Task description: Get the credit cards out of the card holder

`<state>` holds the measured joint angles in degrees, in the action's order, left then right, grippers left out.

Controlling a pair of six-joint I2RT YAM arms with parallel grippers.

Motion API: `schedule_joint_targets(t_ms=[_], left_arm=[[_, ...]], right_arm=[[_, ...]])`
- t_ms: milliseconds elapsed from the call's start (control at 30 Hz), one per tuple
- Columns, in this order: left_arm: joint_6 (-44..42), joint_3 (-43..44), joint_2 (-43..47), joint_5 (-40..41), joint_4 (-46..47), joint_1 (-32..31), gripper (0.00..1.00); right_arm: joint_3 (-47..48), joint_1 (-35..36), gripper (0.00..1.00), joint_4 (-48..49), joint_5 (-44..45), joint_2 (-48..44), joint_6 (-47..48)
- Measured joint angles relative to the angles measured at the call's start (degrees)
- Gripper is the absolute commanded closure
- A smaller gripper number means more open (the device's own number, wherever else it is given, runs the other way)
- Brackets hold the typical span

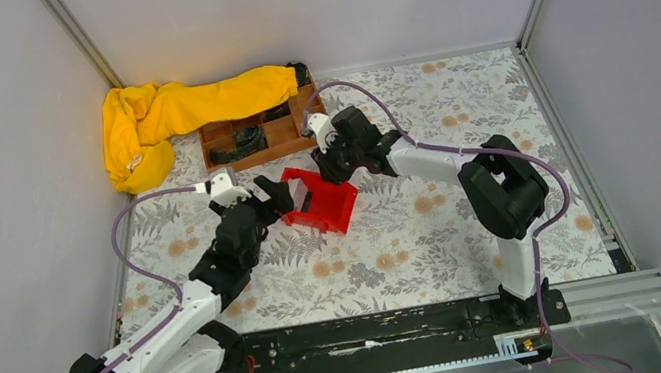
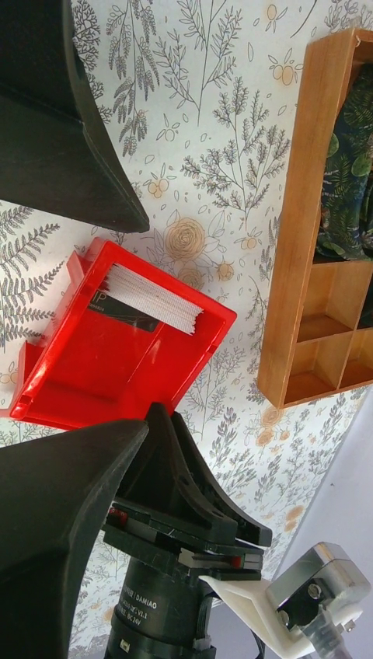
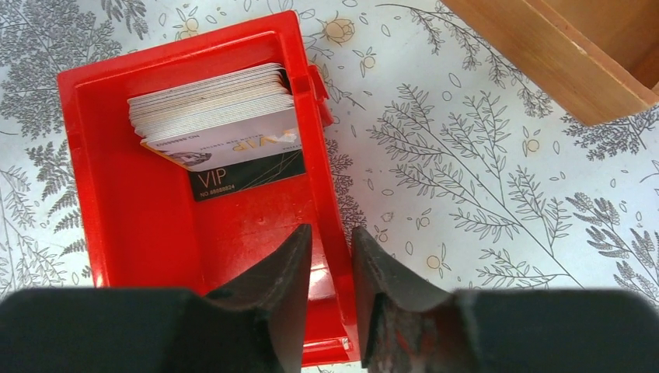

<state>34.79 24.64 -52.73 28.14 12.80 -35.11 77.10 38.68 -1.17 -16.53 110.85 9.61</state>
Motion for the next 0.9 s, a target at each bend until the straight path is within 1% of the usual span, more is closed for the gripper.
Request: schedule_joint_targets(t_ms=[33,167,233,433,667,900], left_arm=[[0.0,0.0,0.0,0.0,0.0,0.0,0.03],[0.0,0.0,0.0,0.0,-0.1,0.0,0.03],[0.0,0.0,0.0,0.0,-0.2,0.0,0.03],[0.0,0.0,0.0,0.0,-0.8,0.0,0.03],[0.0,0.0,0.0,0.0,-1.8,0.0,0.02],[0.0,0.0,0.0,-0.3,-2.5,0.0,0.02]], right_arm=[[0.0,0.0,0.75,0.0,0.1,0.0,0.1],[0.0,0.0,0.82,-0.1,0.5,0.0,0.3],[0.0,0.2,0.88,0.0,0.6,0.0,0.5],[0.0,0.2,1.00,0.3,1.2,0.0,0.3],[-0.8,0.3,1.00,1.5,2.9,-0.3,-0.4],[-1.3,0.5,1.00,2.1,8.6,-0.8,-4.3]])
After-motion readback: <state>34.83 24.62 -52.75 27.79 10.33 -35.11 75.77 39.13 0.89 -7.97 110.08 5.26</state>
